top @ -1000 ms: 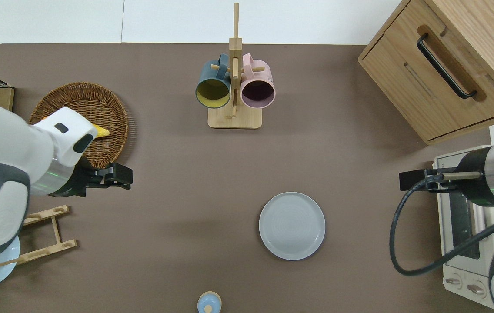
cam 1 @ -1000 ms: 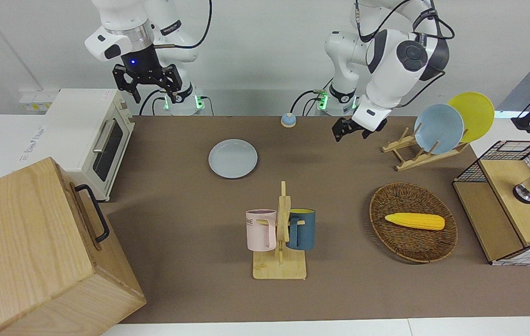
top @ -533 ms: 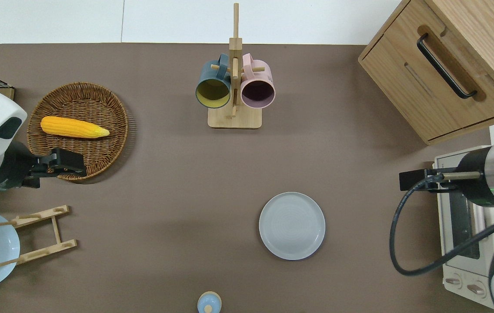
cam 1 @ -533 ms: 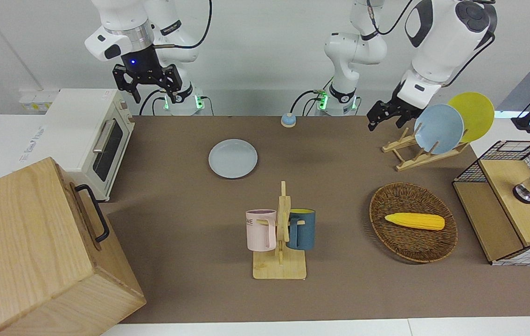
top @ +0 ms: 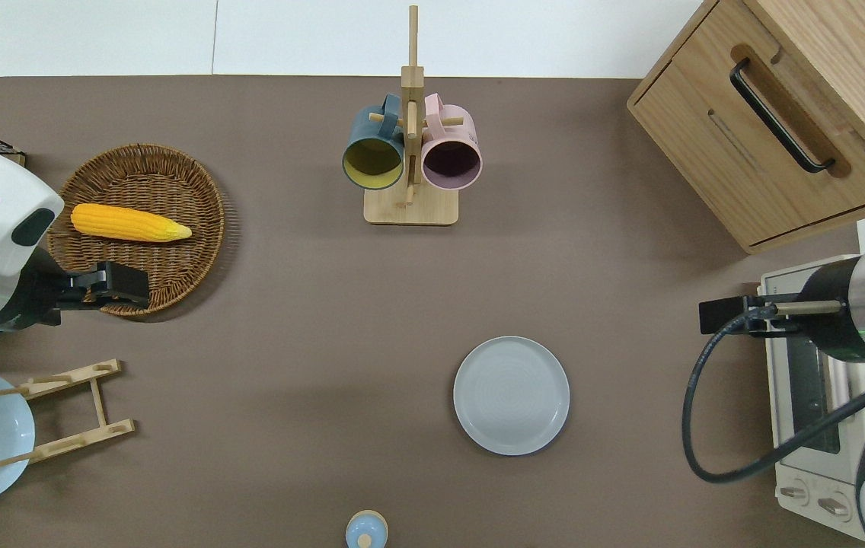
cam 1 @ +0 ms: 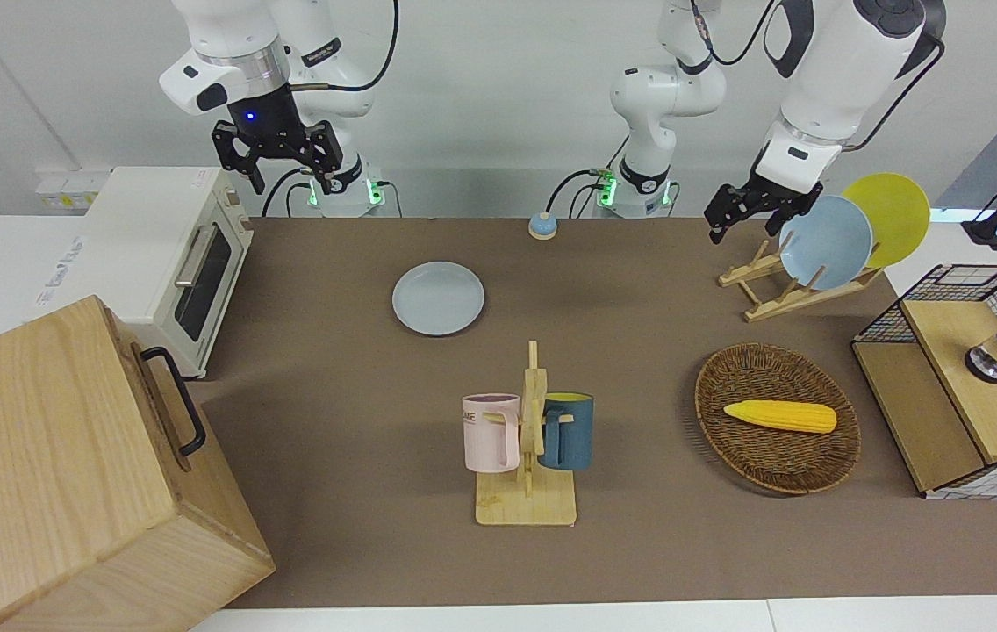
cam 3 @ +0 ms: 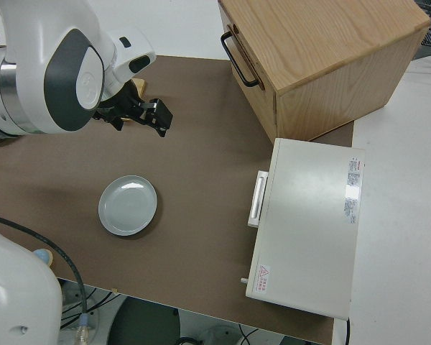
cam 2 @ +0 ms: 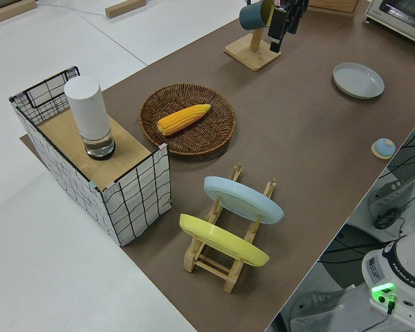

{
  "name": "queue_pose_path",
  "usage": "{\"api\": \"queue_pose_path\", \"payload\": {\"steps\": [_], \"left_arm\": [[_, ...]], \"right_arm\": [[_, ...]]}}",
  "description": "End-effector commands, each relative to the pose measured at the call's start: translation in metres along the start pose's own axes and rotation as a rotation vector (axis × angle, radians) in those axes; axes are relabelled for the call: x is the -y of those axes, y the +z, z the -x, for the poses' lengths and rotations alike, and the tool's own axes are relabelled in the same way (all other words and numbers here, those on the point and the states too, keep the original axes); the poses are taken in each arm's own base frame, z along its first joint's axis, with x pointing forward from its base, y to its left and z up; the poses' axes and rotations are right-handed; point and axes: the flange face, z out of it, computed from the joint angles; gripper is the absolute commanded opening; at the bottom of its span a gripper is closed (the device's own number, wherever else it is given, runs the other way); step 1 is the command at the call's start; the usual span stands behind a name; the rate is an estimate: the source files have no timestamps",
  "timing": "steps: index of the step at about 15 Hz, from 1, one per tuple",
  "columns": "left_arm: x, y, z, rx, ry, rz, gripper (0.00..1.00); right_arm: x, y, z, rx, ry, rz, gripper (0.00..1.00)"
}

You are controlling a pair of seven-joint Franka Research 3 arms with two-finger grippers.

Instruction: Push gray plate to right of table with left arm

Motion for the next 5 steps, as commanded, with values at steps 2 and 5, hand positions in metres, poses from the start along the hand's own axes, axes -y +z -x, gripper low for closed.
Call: {"api": "queue_pose_path", "payload": {"steps": [2, 5], "left_arm": [[0.0011, -0.0063, 0.0004, -0.007, -0.004, -0.017, 0.99], [0.0053, -0.0086, -0.0007, -0.01, -0.013, -0.009, 0.99]], "right_arm": [[-0.0025, 0.0003, 0.0074, 0.004, 0.024, -0.009, 0.996], [-0.0025, 0.0003, 0.0074, 0.004, 0.024, -0.009, 0.996]]}}
